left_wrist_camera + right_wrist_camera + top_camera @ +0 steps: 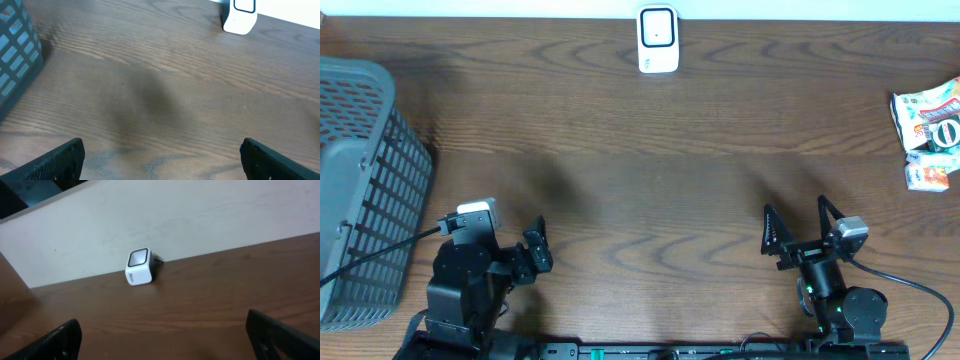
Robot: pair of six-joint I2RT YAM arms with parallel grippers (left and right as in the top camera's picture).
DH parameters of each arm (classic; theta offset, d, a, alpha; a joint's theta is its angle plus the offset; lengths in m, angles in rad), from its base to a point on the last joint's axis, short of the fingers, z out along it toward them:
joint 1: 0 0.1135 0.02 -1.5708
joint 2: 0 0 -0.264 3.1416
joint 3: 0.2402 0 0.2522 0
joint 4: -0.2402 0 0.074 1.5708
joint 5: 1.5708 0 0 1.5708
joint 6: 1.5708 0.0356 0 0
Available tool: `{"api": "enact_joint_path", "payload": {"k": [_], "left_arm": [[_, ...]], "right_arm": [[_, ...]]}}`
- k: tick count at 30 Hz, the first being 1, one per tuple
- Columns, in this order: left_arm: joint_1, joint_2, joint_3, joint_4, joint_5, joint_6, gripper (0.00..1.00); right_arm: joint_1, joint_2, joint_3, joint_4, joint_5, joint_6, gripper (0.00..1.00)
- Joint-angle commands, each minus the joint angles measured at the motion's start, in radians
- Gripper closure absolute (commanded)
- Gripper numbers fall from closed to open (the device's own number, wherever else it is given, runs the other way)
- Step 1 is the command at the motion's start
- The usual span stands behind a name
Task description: Scan the item barcode
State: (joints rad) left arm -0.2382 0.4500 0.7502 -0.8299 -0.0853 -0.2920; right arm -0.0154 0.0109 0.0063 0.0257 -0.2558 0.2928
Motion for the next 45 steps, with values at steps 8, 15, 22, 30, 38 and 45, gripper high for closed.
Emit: {"api": "enact_joint_path", "payload": {"k": [8,15,22,30,38,45], "left_arm": [[0.000,-0.002,0.000,0.002,-0.013,-0.005,0.03],[0.000,-0.002,0.000,0.002,-0.013,-0.005,0.02],[0.000,-0.002,0.000,0.002,-0.013,-0.005,0.02],[0.000,-0.002,0.000,0.002,-0.013,-0.005,0.02],[0.000,-0.002,0.000,0.002,-0.013,-0.005,0.02],[0.000,-0.002,0.000,0.002,-0.013,-0.005,0.02]], "right_arm": [[-0.019,-0.006,-0.001,-0.079,-0.006,-0.073,0.01],[-0.019,-0.006,-0.001,-0.079,0.008,-0.075,0.01],[0.013,-0.006,-0.001,-0.086,0.026,-0.352,0.01],[0.010,-0.006,0.000,-0.093,0.090,-0.361,0.01],[0.010,-0.006,0.000,-0.098,0.126,-0.283,0.01],[0.010,-0.006,0.001,-0.101,0.154,-0.235,0.01]]}}
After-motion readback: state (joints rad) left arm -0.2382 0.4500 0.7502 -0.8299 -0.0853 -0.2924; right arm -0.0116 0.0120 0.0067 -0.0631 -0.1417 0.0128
